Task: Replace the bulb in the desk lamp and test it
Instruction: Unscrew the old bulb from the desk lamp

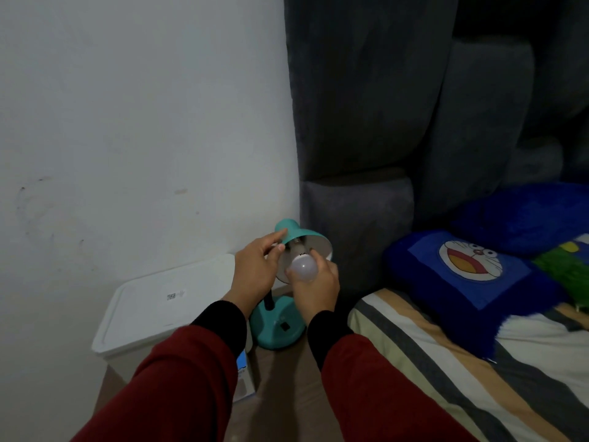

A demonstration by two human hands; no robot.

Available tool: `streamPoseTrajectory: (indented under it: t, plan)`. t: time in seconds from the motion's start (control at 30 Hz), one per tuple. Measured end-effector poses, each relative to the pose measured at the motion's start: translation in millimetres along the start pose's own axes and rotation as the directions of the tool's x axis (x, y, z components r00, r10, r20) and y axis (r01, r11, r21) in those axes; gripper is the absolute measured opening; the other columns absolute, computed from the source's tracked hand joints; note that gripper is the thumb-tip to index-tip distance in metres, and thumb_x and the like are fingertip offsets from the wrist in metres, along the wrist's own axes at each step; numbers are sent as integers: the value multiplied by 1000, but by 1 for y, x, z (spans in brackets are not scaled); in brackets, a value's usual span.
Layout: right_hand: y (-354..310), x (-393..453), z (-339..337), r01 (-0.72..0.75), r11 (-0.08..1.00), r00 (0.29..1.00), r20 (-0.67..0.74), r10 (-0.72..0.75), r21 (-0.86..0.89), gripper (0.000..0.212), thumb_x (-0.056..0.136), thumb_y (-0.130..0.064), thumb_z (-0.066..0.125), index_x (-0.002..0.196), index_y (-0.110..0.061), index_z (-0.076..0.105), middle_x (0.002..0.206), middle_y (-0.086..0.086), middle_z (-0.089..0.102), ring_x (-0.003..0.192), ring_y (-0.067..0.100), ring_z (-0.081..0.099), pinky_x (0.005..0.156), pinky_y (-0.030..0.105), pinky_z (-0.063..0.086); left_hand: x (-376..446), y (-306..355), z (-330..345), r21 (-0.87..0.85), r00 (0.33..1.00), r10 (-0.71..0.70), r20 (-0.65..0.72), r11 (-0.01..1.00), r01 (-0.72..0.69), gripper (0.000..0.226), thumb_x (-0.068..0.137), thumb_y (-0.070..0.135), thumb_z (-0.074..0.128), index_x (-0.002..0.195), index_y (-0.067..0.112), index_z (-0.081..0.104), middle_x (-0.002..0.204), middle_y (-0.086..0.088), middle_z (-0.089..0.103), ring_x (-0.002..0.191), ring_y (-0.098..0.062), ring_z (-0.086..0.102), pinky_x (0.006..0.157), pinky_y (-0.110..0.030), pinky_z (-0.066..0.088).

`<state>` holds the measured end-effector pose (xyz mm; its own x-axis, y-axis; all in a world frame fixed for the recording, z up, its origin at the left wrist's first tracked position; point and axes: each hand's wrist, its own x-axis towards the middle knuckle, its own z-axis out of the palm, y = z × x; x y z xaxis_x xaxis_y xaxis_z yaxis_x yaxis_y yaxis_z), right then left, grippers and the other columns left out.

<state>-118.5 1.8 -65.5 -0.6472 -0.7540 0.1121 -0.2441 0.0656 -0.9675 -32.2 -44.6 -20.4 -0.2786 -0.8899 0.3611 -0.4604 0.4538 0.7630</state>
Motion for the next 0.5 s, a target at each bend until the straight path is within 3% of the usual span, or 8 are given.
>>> streamPoseTrajectory:
  t: [0.13,0.23,0.5]
  plan:
    - [-4,-7,-18,29,995,999,46,-25,-94,56,77,-19,72,130,-16,53,132,10,45,120,24,49,100,23,37,-11,2,-4,7,996,-81,32,997,81,48,93,23,53,139,27,39,132,-7,57,120,-19,54,92,-15,34]
    - [-6,-13,-35,69,976,994,102,-49,-207,54,77,-19,71,128,-16,54,128,12,50,118,25,50,98,24,38,-21,0,-9,141,993,-103,53,985,95,43,92,28,54,134,20,46,132,-10,57,121,-23,53,101,-27,37]
    - [-8,-34,-62,141,888,955,298,-5,-437,51,75,-16,69,125,-17,56,126,14,52,118,29,51,97,26,39,-68,-27,-29,416,962,-210,175,901,122,43,90,24,56,131,15,49,129,-16,54,121,-31,49,102,-34,39]
